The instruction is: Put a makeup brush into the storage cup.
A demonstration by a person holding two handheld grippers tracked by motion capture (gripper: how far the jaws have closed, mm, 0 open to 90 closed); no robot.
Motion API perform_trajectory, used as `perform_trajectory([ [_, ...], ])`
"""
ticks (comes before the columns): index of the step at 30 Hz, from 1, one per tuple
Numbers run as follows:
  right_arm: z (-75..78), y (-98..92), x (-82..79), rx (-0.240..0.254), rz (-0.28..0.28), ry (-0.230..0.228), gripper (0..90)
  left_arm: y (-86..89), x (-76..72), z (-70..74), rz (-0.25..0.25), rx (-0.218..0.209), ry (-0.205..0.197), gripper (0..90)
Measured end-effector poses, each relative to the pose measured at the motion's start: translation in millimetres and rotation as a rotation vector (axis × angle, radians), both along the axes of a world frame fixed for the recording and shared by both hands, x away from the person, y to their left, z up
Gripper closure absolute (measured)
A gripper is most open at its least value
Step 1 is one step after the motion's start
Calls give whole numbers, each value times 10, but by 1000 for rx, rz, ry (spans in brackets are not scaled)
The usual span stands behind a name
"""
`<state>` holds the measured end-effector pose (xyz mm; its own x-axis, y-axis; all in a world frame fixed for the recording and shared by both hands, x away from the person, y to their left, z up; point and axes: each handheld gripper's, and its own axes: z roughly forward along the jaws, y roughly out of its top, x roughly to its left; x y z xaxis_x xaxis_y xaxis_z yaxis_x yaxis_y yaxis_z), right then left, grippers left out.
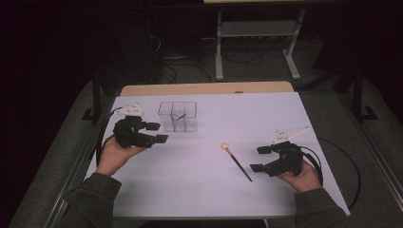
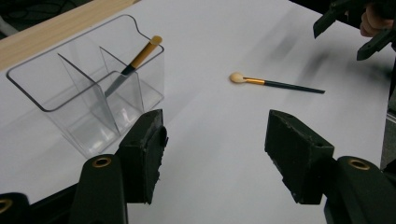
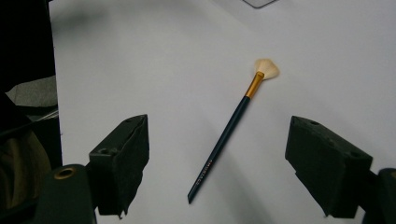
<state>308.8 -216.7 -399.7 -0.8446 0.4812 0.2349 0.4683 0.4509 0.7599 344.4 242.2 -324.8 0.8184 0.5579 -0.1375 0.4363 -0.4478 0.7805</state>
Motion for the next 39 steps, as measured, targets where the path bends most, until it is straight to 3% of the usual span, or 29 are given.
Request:
perform_trajectory([
  [30, -6, 53, 21, -30, -9, 7, 206, 5, -280, -196, -35, -34, 1, 350],
  [39, 58, 33, 32, -34, -26, -2, 207, 2, -321, -266, -36, -39, 2, 340],
])
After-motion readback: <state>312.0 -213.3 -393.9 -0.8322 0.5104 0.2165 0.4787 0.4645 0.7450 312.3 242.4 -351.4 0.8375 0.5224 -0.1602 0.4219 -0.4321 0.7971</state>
